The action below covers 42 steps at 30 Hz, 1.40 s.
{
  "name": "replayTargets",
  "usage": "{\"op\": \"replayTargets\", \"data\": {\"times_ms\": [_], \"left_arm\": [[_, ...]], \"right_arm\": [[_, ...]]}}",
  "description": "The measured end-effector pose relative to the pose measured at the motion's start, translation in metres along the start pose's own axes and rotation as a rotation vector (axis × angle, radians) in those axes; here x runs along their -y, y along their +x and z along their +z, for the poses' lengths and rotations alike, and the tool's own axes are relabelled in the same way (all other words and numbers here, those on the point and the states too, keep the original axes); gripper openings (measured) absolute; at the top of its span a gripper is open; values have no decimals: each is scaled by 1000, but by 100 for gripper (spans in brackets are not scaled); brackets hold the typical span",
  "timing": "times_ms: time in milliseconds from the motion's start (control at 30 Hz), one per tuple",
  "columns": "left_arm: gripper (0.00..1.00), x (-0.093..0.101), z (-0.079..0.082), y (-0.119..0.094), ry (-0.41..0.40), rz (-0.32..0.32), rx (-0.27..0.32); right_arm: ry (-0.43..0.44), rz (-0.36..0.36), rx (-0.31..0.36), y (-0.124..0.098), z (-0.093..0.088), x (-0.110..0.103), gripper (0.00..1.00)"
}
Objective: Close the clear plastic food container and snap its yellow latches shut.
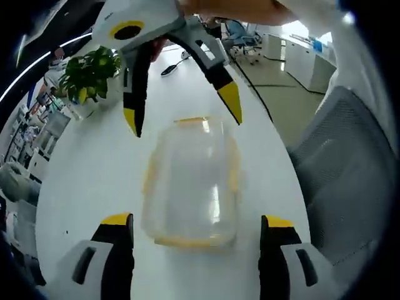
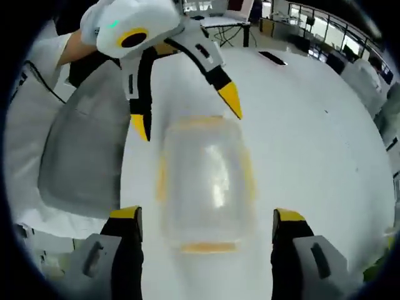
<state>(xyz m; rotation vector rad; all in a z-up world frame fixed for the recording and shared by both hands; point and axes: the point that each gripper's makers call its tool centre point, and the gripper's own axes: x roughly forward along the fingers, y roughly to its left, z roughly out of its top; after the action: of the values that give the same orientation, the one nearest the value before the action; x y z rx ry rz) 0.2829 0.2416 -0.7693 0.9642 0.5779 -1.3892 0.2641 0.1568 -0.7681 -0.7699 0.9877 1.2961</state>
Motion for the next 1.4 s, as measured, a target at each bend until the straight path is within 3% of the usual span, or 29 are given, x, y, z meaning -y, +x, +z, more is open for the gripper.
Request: {"op": "replayTargets", "data": {"times_ms": [100,233,433,600,800,1067,1400], "left_arm": [[80,-4,2,7,0,-13,-11],[81,-6,-5,18,1,-20,-52],[78,0,-20,26,44,-52,-108],[76,-2,-14,26,-8,-55,-57],[73,0,-15,25,-2,-65,-60],[73,4,-21,20,-17,-63,-61],[73,9,-43,5,-46,-44,-68]], "right_arm": [[2,-9,-12,7,-5,1,77],[-11,-45,-17,14,-12,10,89],[15,-21,-55,24,-25,9,84],[26,-13,-75,31,-32,11,76],[10,14,-50,32,-31,10,76],[-13,22,-72,35,-25,9,76],[-52,12,-61,51,5,6,80]]}}
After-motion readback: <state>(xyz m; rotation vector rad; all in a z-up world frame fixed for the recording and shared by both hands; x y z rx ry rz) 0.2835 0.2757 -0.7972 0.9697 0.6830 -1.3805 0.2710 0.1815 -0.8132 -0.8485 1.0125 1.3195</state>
